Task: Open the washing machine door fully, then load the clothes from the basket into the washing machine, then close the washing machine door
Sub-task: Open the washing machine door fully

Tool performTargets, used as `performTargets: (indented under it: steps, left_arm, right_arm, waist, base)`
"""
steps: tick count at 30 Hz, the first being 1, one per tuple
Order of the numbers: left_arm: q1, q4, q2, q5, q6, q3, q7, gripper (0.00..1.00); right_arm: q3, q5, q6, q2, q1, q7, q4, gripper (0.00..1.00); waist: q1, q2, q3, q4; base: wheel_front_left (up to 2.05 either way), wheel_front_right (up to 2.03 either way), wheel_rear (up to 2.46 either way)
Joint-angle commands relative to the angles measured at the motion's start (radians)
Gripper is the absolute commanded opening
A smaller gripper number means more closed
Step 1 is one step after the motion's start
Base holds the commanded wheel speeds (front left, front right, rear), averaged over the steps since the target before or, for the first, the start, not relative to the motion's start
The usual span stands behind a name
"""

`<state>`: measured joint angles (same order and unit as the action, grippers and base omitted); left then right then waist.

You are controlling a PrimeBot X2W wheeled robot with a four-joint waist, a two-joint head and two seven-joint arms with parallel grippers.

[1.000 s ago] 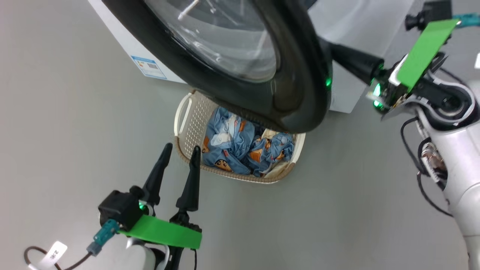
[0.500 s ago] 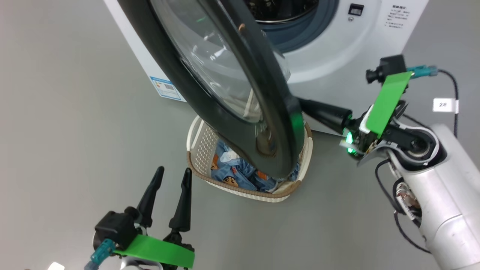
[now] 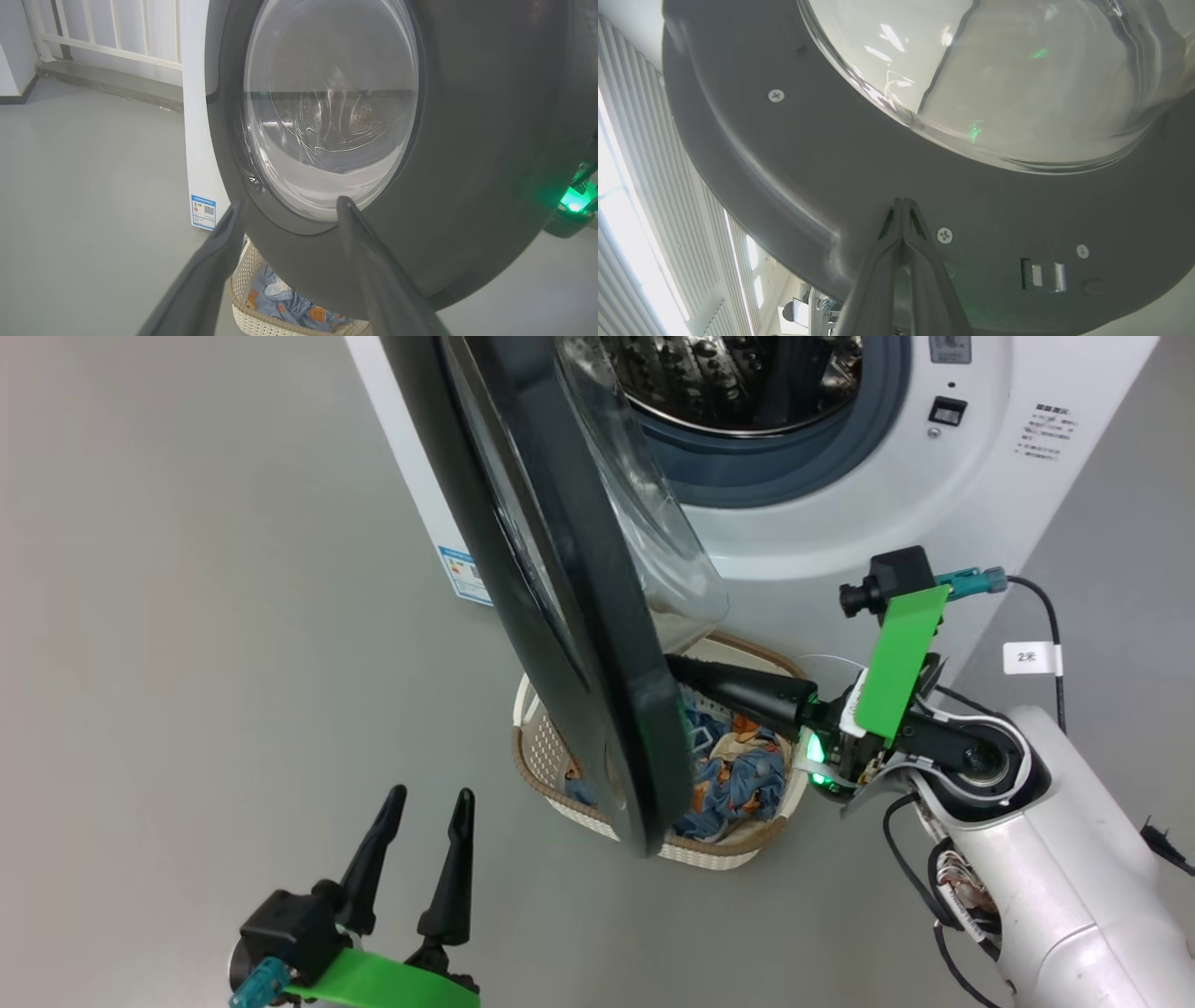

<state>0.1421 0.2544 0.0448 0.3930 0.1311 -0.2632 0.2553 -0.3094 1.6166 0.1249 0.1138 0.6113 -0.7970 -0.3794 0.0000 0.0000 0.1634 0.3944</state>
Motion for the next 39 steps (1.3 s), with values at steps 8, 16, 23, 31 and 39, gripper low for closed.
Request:
performTargets:
  steps: [8,16,23,31,39]
  left_arm:
    - [-0.002,-0.012,0.020,-0.009,0.000,0.034,0.006,1.00]
    - [-0.005,-0.008,0.032,-0.008,0.000,0.035,0.006,1.00]
    - [-0.008,-0.006,0.047,-0.003,0.000,0.062,0.006,1.00]
    - [-0.016,-0.005,0.070,0.002,0.000,0.104,0.006,1.00]
    - [-0.035,-0.007,0.090,-0.003,0.000,0.142,0.006,1.00]
  right_arm:
    - [-0.024,0.002,0.006,-0.048,-0.027,-0.007,0.039,0.00]
    - [0.006,-0.020,0.006,-0.052,-0.057,0.032,0.041,0.00]
    - [0.047,-0.047,0.006,-0.040,-0.101,0.098,0.072,0.87]
    - [0.078,-0.070,0.006,-0.016,-0.171,0.188,0.115,1.00]
    - [0.106,-0.081,0.006,0.014,-0.225,0.278,0.124,1.00]
  waist:
    - [0.0000,0.0000,-0.024,0.007]
    - [0.0000,0.0000,-0.044,-0.033]
    - [0.0000,0.0000,-0.062,-0.090]
    - [0.0000,0.0000,-0.088,-0.167]
    - [0.0000,0.0000,-0.117,-0.238]
  base:
    - [0.00,0.00,0.00]
    - [0.00,0.00,0.00]
    - [0.00,0.00,0.00]
    - [0.00,0.00,0.00]
    - [0.00,0.00,0.00]
